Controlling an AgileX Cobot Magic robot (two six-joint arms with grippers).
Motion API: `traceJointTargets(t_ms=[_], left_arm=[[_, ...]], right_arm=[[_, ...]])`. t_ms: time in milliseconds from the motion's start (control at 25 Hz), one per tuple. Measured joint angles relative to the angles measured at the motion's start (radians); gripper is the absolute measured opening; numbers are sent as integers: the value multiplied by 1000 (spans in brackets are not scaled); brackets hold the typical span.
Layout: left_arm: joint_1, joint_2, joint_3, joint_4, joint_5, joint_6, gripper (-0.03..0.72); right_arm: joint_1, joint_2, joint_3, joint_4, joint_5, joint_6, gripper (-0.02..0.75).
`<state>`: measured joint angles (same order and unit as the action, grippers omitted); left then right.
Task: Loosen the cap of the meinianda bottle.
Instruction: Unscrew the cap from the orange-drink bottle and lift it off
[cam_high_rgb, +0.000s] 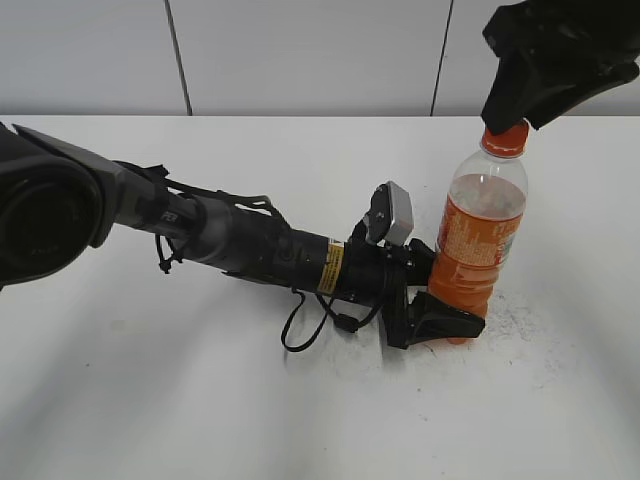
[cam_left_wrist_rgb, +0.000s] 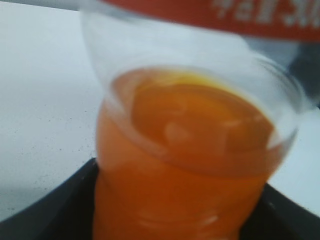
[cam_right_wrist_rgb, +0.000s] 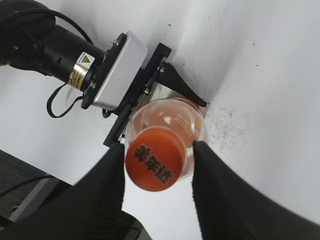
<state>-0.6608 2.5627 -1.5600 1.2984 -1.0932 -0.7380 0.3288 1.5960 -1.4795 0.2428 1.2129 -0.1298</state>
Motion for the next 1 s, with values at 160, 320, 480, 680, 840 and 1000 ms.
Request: traceJointTargets(t_ms=[160,320,480,680,840,1000], left_arm=[[0,0,0,0,0,-1,554],[0,0,0,0,0,-2,554],[0,0,0,0,0,-3,554],[0,0,0,0,0,-3,554],[0,0,0,0,1,-4,554],[0,0,-2,1,1,-4,554]], right_arm=[[0,0,0,-3,0,0,326],[0,2,0,-4,0,0,326],[0,14,0,-4,1,0,326],[0,15,0,-4,1,0,312],[0,15,0,0,1,-36,255],[0,15,0,-5,1,-145,255]])
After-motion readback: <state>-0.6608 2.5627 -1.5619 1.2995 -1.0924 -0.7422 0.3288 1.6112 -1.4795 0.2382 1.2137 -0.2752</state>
